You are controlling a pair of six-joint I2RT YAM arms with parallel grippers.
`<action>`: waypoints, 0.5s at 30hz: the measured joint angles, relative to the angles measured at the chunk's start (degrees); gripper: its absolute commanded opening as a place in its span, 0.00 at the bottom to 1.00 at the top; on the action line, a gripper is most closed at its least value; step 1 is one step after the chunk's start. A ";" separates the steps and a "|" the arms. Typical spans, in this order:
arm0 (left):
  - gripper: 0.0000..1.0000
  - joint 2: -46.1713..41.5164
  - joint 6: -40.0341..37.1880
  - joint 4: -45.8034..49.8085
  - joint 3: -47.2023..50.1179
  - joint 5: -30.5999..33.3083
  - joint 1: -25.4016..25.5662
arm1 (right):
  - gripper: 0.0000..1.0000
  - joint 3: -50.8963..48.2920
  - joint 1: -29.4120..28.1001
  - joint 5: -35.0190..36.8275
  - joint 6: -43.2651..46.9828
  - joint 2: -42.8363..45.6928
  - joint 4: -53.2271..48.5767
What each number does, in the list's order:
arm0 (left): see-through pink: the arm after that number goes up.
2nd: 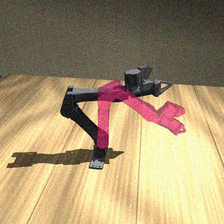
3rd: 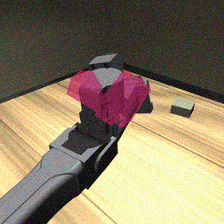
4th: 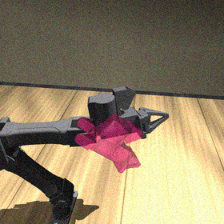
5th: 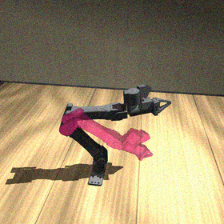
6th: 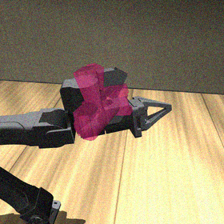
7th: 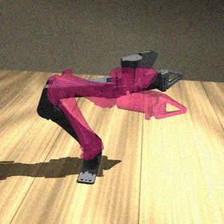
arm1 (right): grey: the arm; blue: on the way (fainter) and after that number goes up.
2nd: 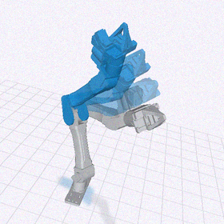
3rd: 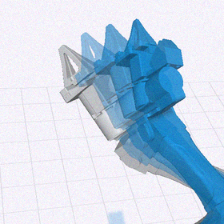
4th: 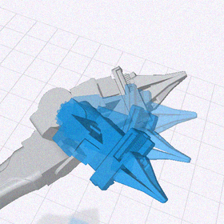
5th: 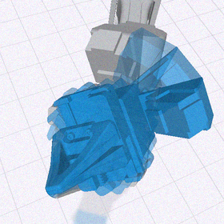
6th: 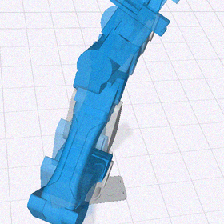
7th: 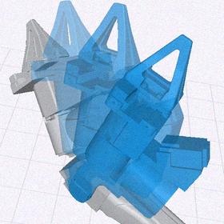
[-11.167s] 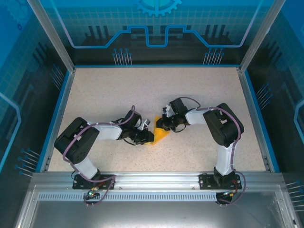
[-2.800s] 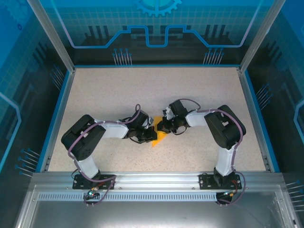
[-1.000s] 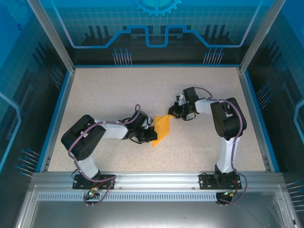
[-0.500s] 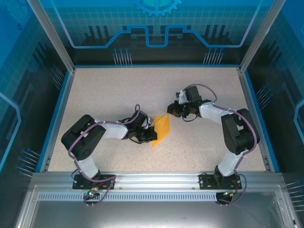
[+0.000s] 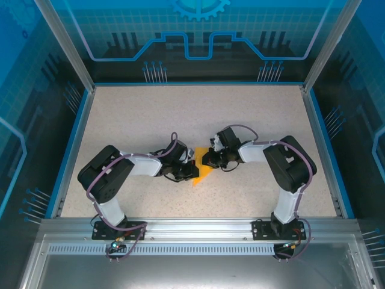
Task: Fold a paper plane with a square sheet of paper (pick it up from the middle)
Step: Fourth fold the wing at the center of the table.
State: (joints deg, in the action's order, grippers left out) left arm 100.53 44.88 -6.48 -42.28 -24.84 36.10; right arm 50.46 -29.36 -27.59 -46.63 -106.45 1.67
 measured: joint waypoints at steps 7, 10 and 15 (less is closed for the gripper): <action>0.00 0.20 -0.20 -0.26 0.00 -0.28 -0.11 | 0.09 1.33 3.91 0.20 0.48 -0.44 -0.11; 0.00 0.24 -0.22 -0.28 0.00 -0.31 -0.11 | 0.09 4.20 6.16 1.09 1.49 -1.29 -1.62; 0.00 0.24 -0.22 -0.28 0.00 -0.42 -0.15 | 0.08 9.53 8.90 1.49 2.80 -4.59 -2.29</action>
State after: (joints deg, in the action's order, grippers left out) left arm 100.77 44.66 -6.76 -42.28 -25.26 35.94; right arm 59.99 -20.47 -26.11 -43.83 -111.04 -0.62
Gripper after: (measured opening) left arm 0.061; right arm 0.086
